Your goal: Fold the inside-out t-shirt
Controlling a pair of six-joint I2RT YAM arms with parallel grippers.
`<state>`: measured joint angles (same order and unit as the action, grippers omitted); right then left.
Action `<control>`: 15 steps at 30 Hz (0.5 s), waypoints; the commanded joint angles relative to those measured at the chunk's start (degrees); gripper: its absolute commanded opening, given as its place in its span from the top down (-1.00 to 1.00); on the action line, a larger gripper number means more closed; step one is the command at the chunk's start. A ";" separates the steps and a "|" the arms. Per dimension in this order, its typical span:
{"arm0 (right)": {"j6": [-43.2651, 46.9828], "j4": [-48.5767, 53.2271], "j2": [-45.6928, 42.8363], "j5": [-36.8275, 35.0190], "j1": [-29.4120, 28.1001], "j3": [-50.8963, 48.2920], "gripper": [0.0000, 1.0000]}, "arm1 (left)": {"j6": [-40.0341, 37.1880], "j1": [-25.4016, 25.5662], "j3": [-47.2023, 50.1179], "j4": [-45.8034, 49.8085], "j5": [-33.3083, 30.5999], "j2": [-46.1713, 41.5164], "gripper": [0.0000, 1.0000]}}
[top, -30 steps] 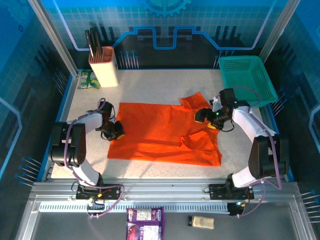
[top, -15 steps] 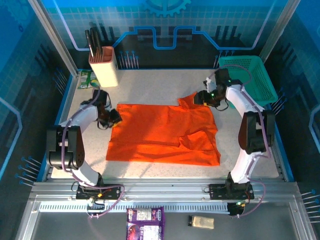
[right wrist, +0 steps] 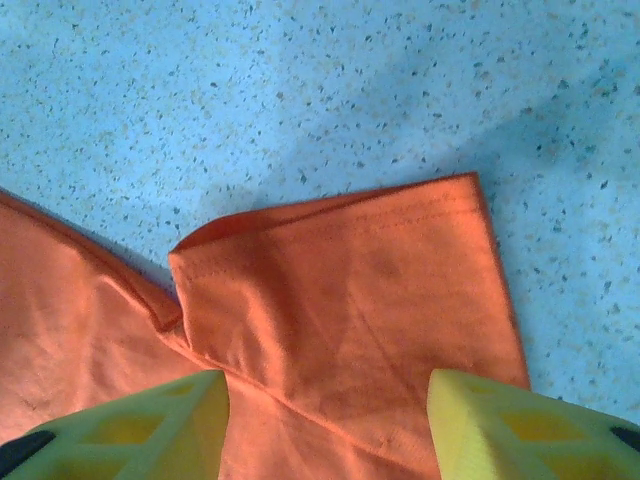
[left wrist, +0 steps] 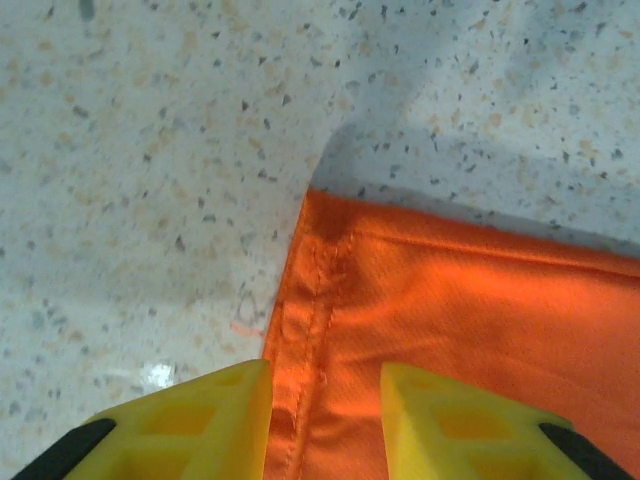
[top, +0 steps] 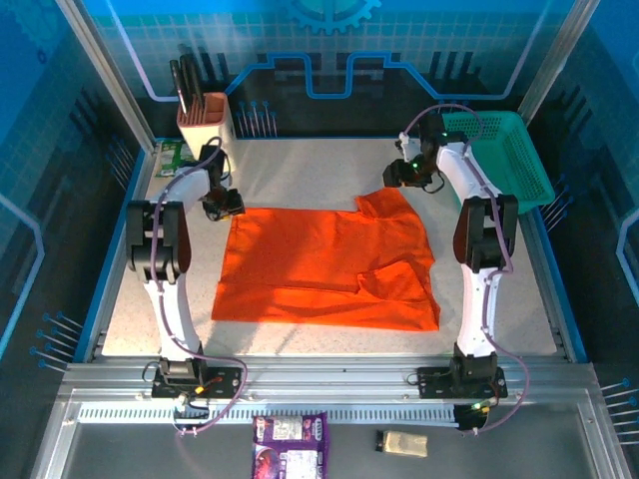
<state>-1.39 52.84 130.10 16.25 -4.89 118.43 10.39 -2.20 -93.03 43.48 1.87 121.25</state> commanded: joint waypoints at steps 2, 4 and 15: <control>2.44 4.85 5.15 -0.20 -0.48 5.60 -0.12 | -4.06 -0.44 -5.85 3.81 -2.01 3.86 0.31; 2.59 5.17 6.44 -0.06 -0.47 7.08 -0.12 | -4.33 -0.44 -7.42 4.06 -1.61 5.38 0.33; 5.11 2.24 12.32 -5.02 -0.34 12.82 -0.12 | -4.41 -0.35 -9.82 5.81 -1.09 9.18 0.51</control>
<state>1.65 55.88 140.64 13.50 -4.89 128.66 7.29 -2.20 -101.34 46.70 1.02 129.12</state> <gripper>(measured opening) 0.560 0.247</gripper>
